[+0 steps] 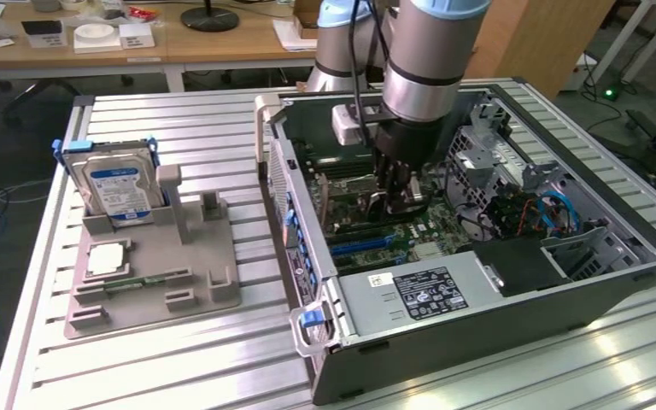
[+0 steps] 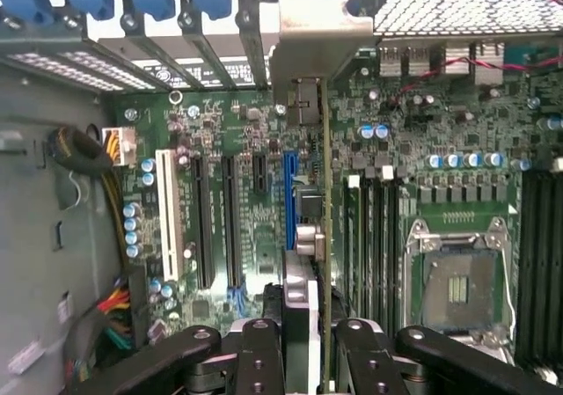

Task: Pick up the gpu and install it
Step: 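Insert the gpu into the slot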

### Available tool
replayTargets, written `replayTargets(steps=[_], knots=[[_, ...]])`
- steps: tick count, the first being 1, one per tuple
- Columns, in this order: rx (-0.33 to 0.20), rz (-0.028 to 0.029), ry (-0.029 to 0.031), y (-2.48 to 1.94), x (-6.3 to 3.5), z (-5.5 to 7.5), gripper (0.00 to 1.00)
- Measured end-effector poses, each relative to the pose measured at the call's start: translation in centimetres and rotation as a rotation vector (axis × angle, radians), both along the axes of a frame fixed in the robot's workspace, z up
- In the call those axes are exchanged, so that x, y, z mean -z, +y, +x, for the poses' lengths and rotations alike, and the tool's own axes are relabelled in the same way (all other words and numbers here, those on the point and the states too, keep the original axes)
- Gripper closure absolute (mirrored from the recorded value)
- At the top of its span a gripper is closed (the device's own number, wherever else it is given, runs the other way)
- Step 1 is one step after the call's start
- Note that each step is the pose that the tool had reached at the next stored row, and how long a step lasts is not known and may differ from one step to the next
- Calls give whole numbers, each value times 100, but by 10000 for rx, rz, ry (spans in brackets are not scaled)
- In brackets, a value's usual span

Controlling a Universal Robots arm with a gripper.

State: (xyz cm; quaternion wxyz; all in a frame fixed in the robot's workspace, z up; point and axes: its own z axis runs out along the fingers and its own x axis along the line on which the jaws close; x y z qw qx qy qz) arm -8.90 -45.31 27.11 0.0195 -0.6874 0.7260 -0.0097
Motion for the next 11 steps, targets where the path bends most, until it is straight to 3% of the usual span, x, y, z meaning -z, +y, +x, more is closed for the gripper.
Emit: replayTargets(steps=[5, 11], knots=[[6, 1, 0, -6, 85, -7, 72], [4, 1, 0, -13, 94, -71, 72]])
